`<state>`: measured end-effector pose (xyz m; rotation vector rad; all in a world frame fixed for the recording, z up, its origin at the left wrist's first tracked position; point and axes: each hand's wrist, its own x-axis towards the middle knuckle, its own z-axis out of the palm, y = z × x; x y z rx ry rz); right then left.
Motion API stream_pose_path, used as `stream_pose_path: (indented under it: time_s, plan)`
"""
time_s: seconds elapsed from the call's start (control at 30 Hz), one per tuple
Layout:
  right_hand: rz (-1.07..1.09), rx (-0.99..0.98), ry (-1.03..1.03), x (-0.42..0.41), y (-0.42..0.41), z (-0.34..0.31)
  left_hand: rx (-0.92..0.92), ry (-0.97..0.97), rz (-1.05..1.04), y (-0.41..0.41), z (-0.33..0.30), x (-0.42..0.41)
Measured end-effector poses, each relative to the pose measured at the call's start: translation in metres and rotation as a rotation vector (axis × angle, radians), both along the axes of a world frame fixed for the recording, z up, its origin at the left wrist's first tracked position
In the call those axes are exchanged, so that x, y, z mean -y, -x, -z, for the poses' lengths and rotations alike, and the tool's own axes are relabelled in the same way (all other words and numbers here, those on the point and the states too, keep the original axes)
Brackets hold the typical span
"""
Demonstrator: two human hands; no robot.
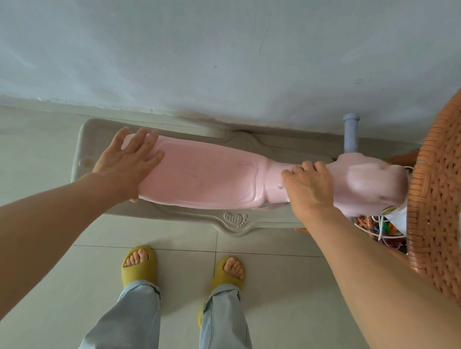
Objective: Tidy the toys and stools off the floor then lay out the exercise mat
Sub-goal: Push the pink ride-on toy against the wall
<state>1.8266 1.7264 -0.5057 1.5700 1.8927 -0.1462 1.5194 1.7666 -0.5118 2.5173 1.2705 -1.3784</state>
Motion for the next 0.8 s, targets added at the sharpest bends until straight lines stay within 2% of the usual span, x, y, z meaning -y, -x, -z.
stream_pose_path:
  time_s: [0.13, 0.23, 0.5, 0.8]
  plan:
    - [0.025, -0.118, -0.073, 0.004, 0.001, -0.006, 0.112, -0.009, -0.075, 0.008, -0.010, 0.004]
    - [0.002, -0.211, -0.221, 0.011, 0.002, -0.015, 0.175, -0.019, -0.124, 0.014, -0.021, 0.010]
    - [0.080, -0.316, -0.451, 0.061, 0.025, -0.055, 0.292, -0.045, -0.242, 0.020, -0.085, 0.039]
    - [0.221, -0.318, -0.503, 0.118, 0.054, -0.144, 0.413, -0.052, -0.308, 0.024, -0.173, 0.074]
